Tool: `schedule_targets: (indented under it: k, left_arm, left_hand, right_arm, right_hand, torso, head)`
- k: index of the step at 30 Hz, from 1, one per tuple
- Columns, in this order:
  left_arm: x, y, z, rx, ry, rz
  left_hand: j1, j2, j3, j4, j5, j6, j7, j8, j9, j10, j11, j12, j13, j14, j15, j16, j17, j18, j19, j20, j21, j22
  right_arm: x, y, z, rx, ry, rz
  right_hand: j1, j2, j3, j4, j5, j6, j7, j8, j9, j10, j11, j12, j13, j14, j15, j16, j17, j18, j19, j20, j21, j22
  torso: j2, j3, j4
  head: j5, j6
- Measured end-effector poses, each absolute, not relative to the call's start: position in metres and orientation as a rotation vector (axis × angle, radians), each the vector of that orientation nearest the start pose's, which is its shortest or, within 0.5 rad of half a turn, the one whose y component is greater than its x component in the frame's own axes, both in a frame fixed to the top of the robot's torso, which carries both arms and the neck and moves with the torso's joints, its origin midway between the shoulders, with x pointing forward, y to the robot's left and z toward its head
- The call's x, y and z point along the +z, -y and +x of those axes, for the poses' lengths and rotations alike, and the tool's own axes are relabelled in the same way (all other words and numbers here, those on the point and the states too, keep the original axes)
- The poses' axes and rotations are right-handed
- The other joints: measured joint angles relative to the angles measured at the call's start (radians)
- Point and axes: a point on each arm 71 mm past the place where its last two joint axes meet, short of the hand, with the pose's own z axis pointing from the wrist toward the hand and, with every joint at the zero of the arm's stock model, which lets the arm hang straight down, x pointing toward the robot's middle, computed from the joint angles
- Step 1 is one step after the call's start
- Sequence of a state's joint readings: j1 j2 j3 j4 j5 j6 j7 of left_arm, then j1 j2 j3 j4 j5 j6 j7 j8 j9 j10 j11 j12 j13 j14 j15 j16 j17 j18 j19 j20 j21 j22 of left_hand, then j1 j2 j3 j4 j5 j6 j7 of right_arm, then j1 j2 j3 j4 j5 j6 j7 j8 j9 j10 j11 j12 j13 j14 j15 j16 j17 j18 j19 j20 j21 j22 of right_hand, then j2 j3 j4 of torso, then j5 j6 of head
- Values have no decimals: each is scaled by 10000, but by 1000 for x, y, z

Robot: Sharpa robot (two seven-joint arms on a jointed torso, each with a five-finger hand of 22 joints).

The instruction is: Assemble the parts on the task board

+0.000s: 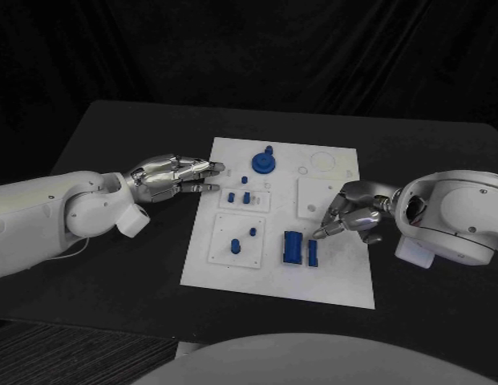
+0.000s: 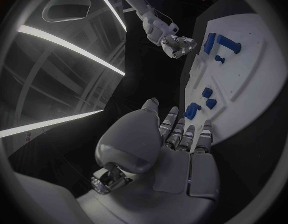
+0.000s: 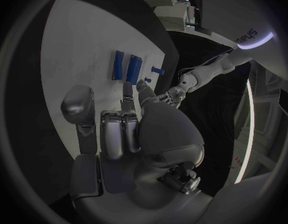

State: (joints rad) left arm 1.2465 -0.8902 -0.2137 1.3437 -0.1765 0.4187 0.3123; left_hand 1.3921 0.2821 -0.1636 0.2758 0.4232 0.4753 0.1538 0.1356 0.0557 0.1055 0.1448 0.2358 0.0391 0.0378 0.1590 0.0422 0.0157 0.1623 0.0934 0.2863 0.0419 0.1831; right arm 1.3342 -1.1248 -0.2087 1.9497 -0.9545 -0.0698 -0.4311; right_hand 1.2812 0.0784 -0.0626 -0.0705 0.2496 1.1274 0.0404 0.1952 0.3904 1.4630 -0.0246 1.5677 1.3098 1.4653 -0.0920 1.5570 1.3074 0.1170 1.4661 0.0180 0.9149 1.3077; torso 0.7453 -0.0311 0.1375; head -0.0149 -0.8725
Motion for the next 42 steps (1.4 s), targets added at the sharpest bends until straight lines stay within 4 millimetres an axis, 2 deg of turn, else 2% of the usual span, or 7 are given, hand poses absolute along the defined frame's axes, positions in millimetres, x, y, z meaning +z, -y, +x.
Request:
schedule_targets:
  k: [4,11,16,25,30,34,42]
  left_arm:
    - [-229,-254,474,-17865,-20191,-8347]
    - [-230,-253,474,-17879,-20215,-8361]
    - [-230,-254,474,-17878,-20217,-8367]
    - [-231,-254,474,-17882,-20232,-8373]
    - [-231,-254,474,-17890,-20242,-8373]
    - [-231,-254,473,-17896,-20251,-8371]
    - [-231,-254,473,-17906,-20271,-8369]
  left_hand:
    - [0,0,0,0,0,0,0,0,0,0,0,0,0,0,0,0,0,0,0,0,0,0]
    - [0,0,42,-43,39,0,0,0,0,0,0,0,0,0,0,39,0,0,2,2,0,0]
    - [0,0,69,-69,39,0,0,0,0,0,0,0,0,0,0,39,0,-1,37,37,0,0]
    - [34,34,125,-125,155,0,0,0,0,0,0,0,0,0,0,39,0,-1,37,37,0,0]
    - [40,39,125,-125,156,0,0,0,0,0,0,0,0,0,0,39,0,0,37,37,0,0]
    - [40,40,125,-124,155,0,0,0,0,0,0,0,0,0,0,39,0,0,37,37,0,0]
    - [40,40,124,-124,155,0,0,0,0,-1,0,0,0,0,0,39,0,-1,36,36,0,0]
  right_arm:
    - [-182,222,390,6289,-21223,1129]
    - [-174,217,392,5941,-19367,-866]
    - [-175,214,391,5750,-18727,-1728]
    - [-182,210,390,5566,-18549,-2350]
    - [-184,208,390,5519,-18526,-2516]
    - [-185,207,390,5484,-18546,-2612]
    - [-191,205,390,5390,-18759,-2721]
  right_hand:
    - [510,34,689,-736,-196,-459,-35,746,788,34,-33,86,38,22,-39,15,0,0,-6,-59,262,0]
    - [391,-214,2518,-1204,-1937,-882,88,1386,1101,47,-6,-47,-112,26,-37,53,0,1,-7,-58,576,-1]
    - [127,-673,3105,-850,-1963,-967,-1,1665,1105,48,-7,-3,-17,0,-69,53,0,1,-8,-57,577,-1]
    - [-294,-1512,3390,-233,-1954,-1004,-103,2000,1968,70,-29,-3,-17,-11,-110,93,0,1,-9,-56,576,-2]
    - [291,-2252,2468,1396,-2001,-1978,-108,3387,3352,34,-66,-3,-18,7,-129,92,0,1,26,-90,454,-3]
    - [585,-2149,1854,2019,-2001,-2527,-122,4217,4208,34,-66,-3,-18,7,-129,92,0,1,26,-90,415,-3]
    - [768,-1966,1495,2291,-2001,-2826,-175,4823,4876,32,-137,-4,-19,7,-128,91,0,0,-10,-125,299,-3]
  torso:
    - [0,0,-5]
    - [-1,1,-7]
    - [0,2,-9]
    - [0,4,-8]
    - [0,3,-8]
    - [1,3,-7]
    - [2,1,-7]
  head:
    - [-8,0]
    - [-8,0]
    - [8,-1]
    - [3,-1]
    - [-2,-1]
    - [8,-1]
    - [12,-1]
